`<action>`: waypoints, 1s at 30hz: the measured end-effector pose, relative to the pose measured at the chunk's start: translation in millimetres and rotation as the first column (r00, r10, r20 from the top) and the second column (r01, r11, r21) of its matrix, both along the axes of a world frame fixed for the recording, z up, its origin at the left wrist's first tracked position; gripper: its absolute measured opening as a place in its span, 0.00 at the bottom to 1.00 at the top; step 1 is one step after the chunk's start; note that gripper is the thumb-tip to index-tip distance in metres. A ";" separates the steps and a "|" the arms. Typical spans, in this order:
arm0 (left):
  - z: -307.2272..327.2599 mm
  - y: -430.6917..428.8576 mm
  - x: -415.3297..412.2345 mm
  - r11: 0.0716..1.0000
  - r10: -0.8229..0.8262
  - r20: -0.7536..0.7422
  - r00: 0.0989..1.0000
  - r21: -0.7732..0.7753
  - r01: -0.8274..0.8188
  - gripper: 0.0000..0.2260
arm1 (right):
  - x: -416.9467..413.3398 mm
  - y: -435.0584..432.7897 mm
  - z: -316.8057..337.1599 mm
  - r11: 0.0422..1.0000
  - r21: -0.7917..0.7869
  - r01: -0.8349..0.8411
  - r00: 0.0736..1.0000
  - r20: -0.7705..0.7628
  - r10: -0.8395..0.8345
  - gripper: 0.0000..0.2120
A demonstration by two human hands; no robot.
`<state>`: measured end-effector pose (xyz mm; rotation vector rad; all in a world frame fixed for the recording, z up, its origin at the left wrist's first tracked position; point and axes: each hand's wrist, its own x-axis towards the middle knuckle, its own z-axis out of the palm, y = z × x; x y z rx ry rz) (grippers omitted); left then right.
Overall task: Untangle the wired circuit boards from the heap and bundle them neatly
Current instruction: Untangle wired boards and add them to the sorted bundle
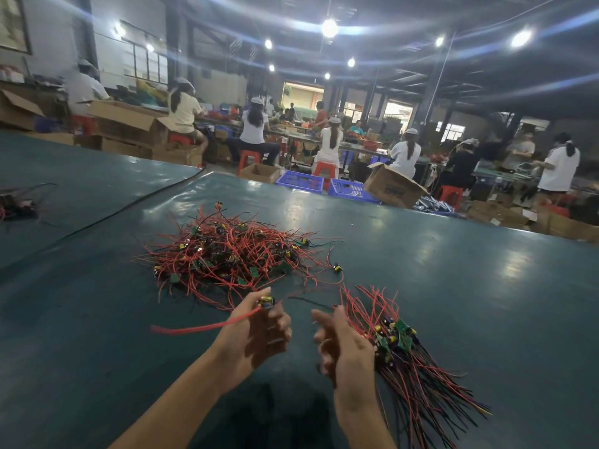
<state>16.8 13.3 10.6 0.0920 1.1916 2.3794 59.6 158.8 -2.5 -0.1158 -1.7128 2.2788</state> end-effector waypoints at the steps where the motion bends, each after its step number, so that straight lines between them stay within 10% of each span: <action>1: -0.3 2.1 0.7 0.999 -0.040 0.007 0.999 -0.028 0.040 0.17 | 1.0 -4.2 -0.9 0.997 0.056 -0.045 0.999 0.018 0.044 0.21; 8: -3.4 10.0 7.4 0.969 -0.160 0.124 0.979 -0.167 0.180 0.19 | -1.3 -19.1 -5.2 0.992 0.124 0.037 0.998 0.036 -0.042 0.12; 14: -7.8 17.3 10.8 0.993 -0.120 0.194 0.974 0.017 0.119 0.14 | -0.2 -14.1 -5.2 0.982 0.123 0.145 0.989 0.024 -0.149 0.13; 20: -7.0 18.7 19.1 0.968 -0.200 -0.083 0.976 -0.169 0.184 0.05 | 0.0 -8.3 -1.7 0.993 0.022 0.118 0.990 0.078 -0.120 0.11; 25: -1.8 24.4 21.6 0.949 -0.053 -0.120 0.991 -0.314 0.012 0.25 | 1.4 -10.8 1.5 0.989 -0.098 0.109 0.985 0.147 -0.094 0.13; 30: -4.5 27.7 21.7 0.941 -0.040 -0.187 0.981 -0.338 -0.026 0.18 | 1.1 -11.1 6.3 0.978 -0.161 0.131 0.978 0.181 -0.101 0.13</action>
